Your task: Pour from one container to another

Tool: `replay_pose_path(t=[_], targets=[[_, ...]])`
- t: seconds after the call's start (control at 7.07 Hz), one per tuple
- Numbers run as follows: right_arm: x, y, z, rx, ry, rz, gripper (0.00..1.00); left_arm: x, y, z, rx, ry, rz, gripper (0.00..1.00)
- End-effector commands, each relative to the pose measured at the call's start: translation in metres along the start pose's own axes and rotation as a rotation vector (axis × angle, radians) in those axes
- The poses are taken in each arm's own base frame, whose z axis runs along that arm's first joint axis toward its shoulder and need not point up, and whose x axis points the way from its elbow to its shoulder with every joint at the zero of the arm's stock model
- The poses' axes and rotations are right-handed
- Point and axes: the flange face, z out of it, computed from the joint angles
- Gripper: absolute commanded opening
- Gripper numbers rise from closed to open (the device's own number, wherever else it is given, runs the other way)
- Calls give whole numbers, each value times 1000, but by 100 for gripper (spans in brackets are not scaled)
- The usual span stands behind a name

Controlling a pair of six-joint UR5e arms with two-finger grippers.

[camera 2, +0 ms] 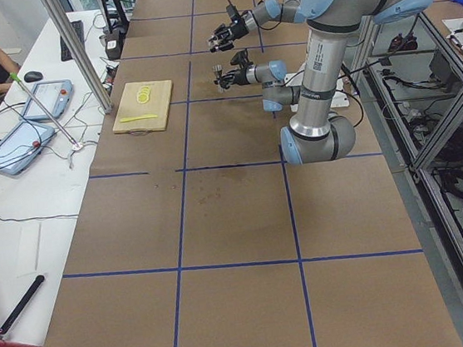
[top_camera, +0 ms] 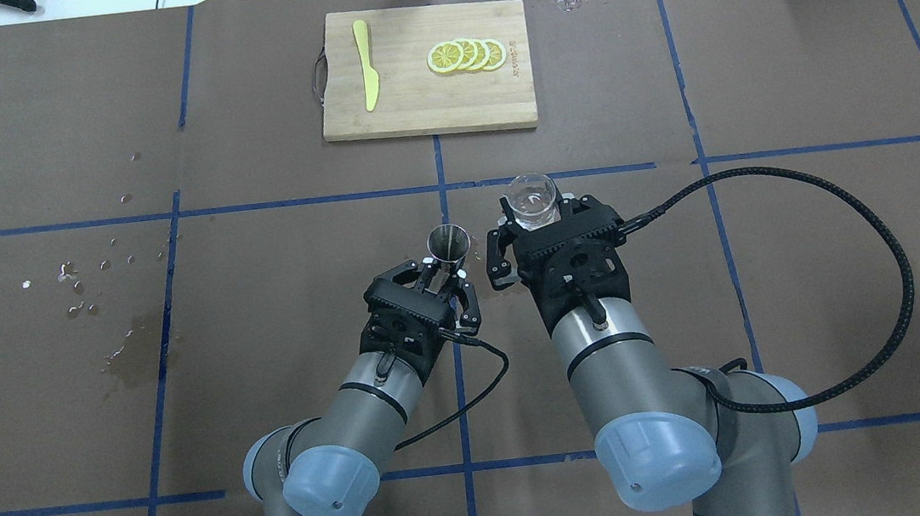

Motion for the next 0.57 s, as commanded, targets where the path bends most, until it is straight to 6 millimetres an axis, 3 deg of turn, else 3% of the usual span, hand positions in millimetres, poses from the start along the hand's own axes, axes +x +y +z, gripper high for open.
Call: replay_pose_path(t=[0.0, 0.28, 0.42], targets=[[-10, -10, -3, -40, -24, -57, 12, 1, 0, -4, 18, 50, -11, 0], [-27, -36, -4, -54, 3, -94, 12, 0, 7, 0, 8, 43, 9, 0], [-27, -39, -7, -71, 19, -126, 12, -1, 7, 0, 9, 41, 62, 0]])
